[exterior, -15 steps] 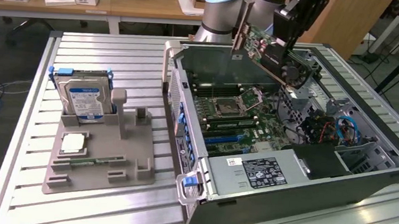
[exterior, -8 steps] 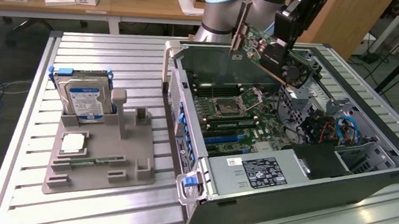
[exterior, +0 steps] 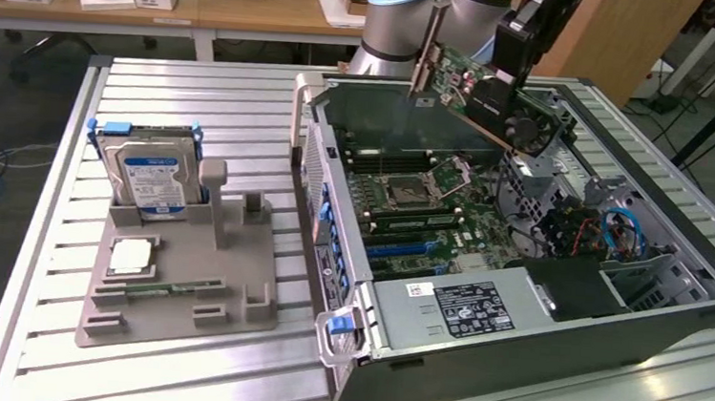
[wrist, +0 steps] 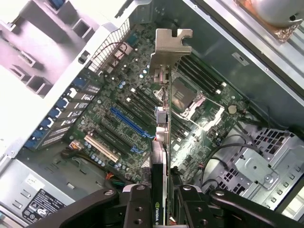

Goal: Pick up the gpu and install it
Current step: 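Insert the gpu into the slot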

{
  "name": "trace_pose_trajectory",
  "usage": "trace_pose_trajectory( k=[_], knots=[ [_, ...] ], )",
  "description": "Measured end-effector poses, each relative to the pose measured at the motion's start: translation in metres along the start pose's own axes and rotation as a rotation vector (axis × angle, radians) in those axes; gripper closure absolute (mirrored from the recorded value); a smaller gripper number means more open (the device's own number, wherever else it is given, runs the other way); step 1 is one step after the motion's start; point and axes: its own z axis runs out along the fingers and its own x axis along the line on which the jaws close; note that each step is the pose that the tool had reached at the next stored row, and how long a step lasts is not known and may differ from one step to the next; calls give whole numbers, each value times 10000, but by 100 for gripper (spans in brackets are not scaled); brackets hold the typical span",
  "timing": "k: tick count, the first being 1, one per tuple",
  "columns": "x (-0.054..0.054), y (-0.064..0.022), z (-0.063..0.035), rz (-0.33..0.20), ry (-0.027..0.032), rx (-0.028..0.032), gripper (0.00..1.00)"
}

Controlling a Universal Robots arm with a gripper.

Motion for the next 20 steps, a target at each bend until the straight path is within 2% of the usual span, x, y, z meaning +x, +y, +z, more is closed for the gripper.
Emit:
trace_pose_trajectory(
  k=[20],
  knots=[
    [0, 0, 1, -1391, 20, -62, 74]
  ],
)
